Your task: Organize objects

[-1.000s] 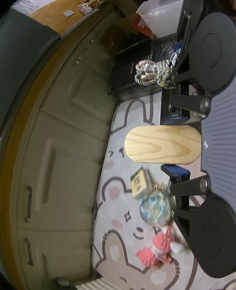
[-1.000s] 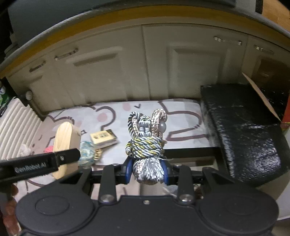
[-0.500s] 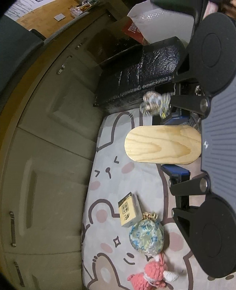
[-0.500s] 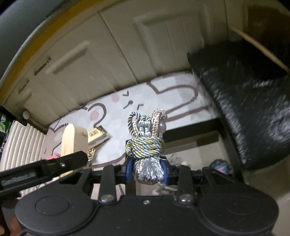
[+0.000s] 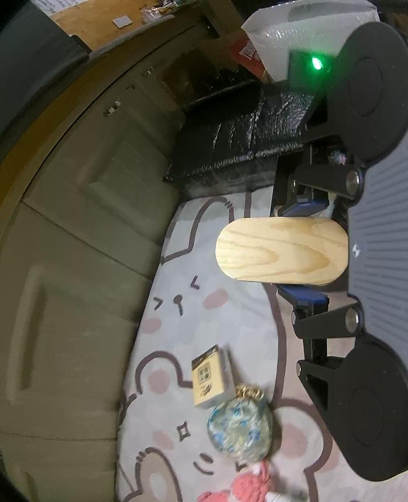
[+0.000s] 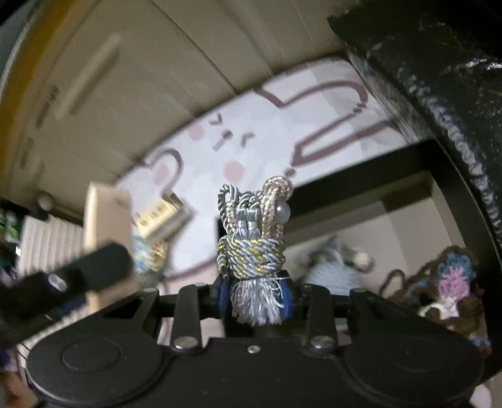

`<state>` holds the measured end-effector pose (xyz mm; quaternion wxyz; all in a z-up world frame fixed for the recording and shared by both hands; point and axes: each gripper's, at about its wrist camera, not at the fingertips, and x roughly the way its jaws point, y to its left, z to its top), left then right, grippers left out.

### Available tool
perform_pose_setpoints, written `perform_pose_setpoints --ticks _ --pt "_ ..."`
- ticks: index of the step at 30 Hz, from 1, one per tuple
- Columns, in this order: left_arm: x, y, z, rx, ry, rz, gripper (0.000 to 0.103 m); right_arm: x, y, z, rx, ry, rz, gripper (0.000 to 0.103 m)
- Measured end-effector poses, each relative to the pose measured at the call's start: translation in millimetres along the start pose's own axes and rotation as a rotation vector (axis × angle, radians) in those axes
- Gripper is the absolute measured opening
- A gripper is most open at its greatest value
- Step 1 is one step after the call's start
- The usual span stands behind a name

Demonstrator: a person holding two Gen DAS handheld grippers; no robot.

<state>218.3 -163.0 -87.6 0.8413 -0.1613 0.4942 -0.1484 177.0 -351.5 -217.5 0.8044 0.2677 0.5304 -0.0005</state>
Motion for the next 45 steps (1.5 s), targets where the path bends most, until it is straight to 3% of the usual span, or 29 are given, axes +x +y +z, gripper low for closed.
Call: perform_pose_setpoints --ticks 4,10,16,19,23,26,32,34,35,39,45 --pt "11 -8 -4 0.009 0.020 -0.010 0.046 1 -10 -5 -0.061 0.011 -0.133 0.033" --pt "34 -14 -13 -0.022 0.060 -0.042 0.046 -17 -33 0 -0.036 -0.047 -0.155 0.033" --pt "61 -13 -20 -0.051 0.097 -0.026 0.046 -24 -43 3 -0.032 -0.056 -0.149 0.033" --pt "67 -9 -21 -0.084 0.077 -0.014 0.047 -24 -43 3 -0.055 -0.054 -0.146 0.033" --pt "66 -8 -19 -0.102 0.069 -0.025 0.068 -23 -44 4 -0.060 -0.047 -0.131 0.033" --pt "60 -13 -18 -0.053 0.049 0.038 0.071 -22 -46 6 -0.049 -0.047 -0.132 0.033" --pt "57 -5 -14 -0.044 0.074 0.087 0.071 -20 -36 6 -0.103 -0.070 -0.145 0.036" --pt "57 -3 -13 -0.041 0.076 0.092 0.071 -24 -35 9 -0.107 -0.097 -0.139 0.053" --pt "57 -3 -13 -0.040 0.076 0.093 0.070 -25 -34 9 -0.104 -0.104 -0.136 0.053" --pt "57 -1 -12 -0.043 0.079 0.090 0.070 -28 -33 10 -0.092 -0.107 -0.150 0.042" --pt "56 3 -10 -0.048 0.080 0.086 0.070 -40 -33 14 -0.042 -0.211 -0.114 0.040"
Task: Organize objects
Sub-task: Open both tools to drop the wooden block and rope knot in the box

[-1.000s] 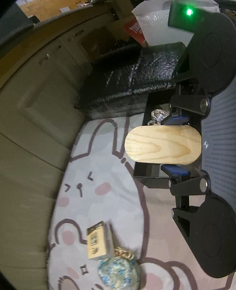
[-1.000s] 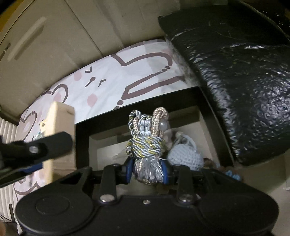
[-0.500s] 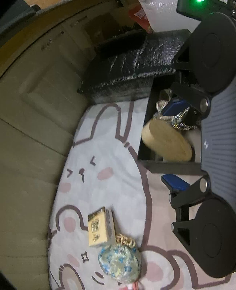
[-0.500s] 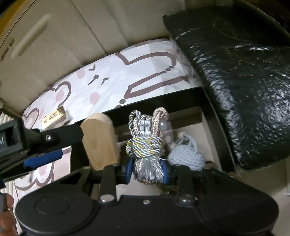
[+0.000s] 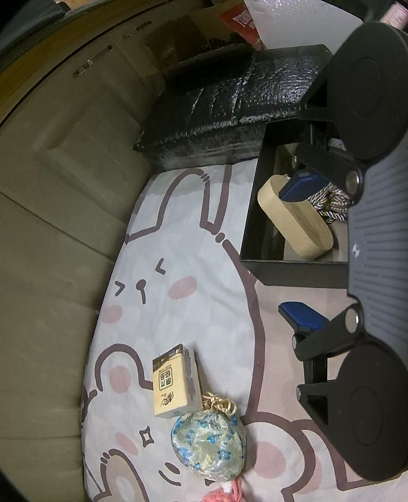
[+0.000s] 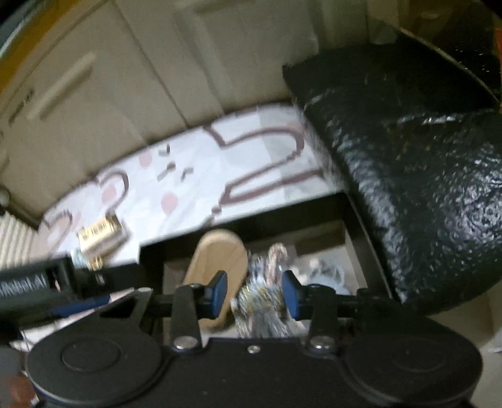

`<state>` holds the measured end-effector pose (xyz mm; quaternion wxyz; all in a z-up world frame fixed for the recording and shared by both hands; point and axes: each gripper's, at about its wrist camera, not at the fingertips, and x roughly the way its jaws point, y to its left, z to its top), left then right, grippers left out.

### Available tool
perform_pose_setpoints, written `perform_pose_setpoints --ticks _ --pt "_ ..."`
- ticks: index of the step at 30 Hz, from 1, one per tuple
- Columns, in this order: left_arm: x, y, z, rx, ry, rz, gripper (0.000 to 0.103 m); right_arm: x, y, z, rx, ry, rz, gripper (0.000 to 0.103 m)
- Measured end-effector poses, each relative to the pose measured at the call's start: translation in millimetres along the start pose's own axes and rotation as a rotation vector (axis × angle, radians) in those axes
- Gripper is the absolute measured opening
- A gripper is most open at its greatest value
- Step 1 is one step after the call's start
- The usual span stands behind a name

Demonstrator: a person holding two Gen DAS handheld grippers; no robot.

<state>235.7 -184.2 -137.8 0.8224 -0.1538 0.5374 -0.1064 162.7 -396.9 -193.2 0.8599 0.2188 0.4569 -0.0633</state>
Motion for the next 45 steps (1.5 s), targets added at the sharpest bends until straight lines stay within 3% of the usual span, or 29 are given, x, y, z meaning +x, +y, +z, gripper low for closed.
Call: perform_pose_setpoints --ticks 4,10,15,20,26,32,39,45 --pt "-2 6 4 -0.003 -0.008 0.005 0.070 5 6 7 0.027 -0.051 -0.010 0.035" --pt "-5 14 10 0.003 -0.023 0.016 0.070 27 22 5 -0.016 0.029 0.023 0.018" --pt "-5 16 11 0.009 -0.019 0.018 0.070 36 43 -3 -0.130 0.093 0.027 0.017" --pt "-5 12 9 0.030 -0.012 0.009 0.070 19 27 2 -0.076 0.056 -0.031 0.018" --pt "-8 4 4 0.081 -0.003 0.011 0.070 3 4 1 -0.019 0.039 -0.061 0.022" --pt "-22 -3 0 0.160 -0.022 0.035 0.070 -23 4 -1 -0.050 -0.004 -0.079 0.028" --pt "-40 -1 -2 0.192 -0.039 0.046 0.071 -55 8 -7 -0.099 -0.061 -0.103 0.044" --pt "-49 -2 -7 0.217 -0.047 0.054 0.084 -72 9 -14 -0.126 -0.089 -0.143 0.062"
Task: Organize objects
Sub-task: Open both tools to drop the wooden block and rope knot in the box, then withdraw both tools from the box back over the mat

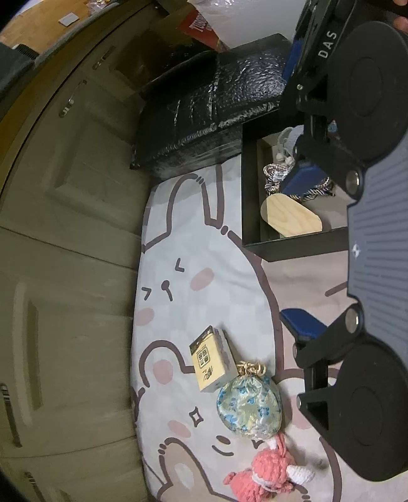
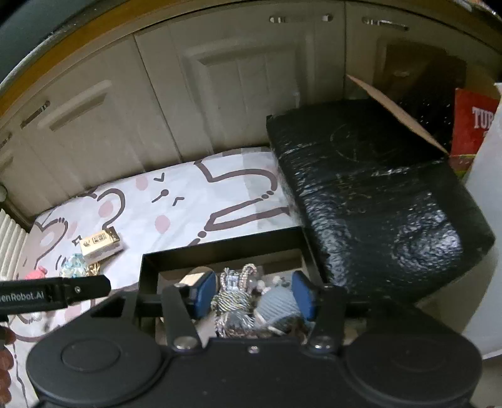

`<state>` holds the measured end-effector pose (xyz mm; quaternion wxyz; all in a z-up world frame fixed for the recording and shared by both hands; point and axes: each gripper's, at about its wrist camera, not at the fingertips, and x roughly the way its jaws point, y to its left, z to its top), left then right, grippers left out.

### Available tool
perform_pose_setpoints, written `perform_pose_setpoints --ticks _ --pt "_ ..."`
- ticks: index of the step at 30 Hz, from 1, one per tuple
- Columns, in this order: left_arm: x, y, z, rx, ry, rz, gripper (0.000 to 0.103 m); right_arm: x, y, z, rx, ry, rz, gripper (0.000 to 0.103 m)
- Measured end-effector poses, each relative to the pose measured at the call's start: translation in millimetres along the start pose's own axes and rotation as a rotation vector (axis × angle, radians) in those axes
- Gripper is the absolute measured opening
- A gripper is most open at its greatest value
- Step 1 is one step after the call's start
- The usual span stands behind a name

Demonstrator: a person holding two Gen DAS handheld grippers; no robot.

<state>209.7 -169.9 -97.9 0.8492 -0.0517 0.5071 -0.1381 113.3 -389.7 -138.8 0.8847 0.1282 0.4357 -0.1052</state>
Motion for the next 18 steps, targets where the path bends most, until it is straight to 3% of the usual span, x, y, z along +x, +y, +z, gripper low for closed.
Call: perform_pose_setpoints --ticks 8,18 --pt "-10 -4 -9 0.037 -0.027 0.031 0.101 -20 0 -6 -0.029 -0.025 -0.049 0.081" --pt "-15 -8 -18 0.086 -0.029 0.100 0.103 -32 -8 -15 -0.038 -0.030 -0.106 0.095"
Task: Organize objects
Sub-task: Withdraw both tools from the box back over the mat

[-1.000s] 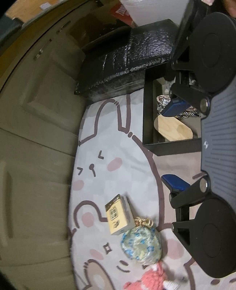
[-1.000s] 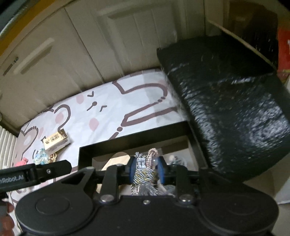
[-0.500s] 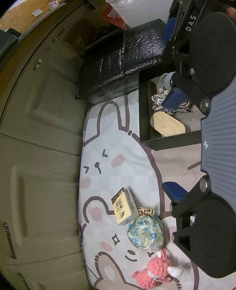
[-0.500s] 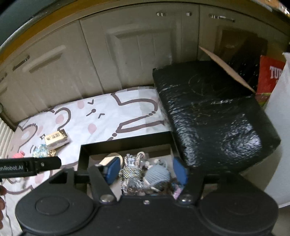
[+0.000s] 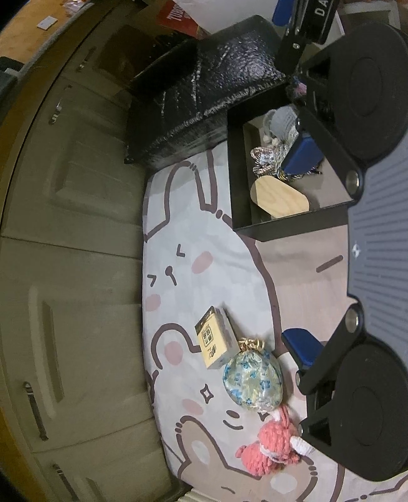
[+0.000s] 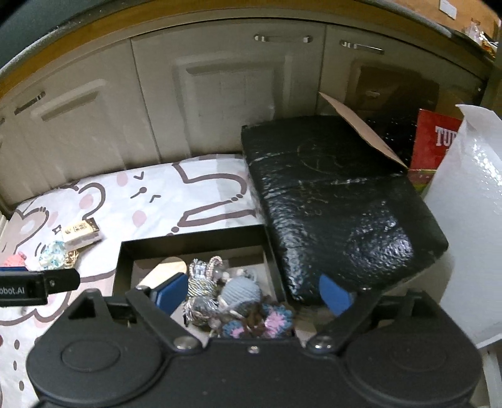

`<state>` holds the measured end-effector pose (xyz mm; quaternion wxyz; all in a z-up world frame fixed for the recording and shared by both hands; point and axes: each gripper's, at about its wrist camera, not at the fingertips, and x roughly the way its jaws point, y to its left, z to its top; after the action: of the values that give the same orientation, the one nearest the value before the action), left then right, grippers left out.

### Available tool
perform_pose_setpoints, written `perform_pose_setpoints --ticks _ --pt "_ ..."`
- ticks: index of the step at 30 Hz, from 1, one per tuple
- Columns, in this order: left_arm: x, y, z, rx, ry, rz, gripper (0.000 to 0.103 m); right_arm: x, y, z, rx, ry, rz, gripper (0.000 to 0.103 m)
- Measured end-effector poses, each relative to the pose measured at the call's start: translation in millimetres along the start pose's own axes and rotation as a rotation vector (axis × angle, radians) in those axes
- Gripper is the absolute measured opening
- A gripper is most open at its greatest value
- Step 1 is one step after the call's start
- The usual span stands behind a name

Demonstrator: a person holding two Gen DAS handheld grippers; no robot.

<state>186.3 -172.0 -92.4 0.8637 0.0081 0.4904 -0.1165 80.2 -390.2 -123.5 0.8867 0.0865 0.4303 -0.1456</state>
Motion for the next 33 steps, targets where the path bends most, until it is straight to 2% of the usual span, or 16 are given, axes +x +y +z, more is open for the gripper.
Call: perform_pose_setpoints --ticks 9,20,33 --pt "2 -4 -5 0.006 0.003 0.004 0.103 -1 -9 -4 0.030 0.004 -0.010 0.103" --pt "2 7 -5 -0.016 -0.005 0.010 0.103 7 -8 -5 0.060 0.020 -0.021 0.103" --pt "-8 73 2 -0.103 -0.031 0.076 0.103 21 46 5 0.045 0.024 0.064 0.103"
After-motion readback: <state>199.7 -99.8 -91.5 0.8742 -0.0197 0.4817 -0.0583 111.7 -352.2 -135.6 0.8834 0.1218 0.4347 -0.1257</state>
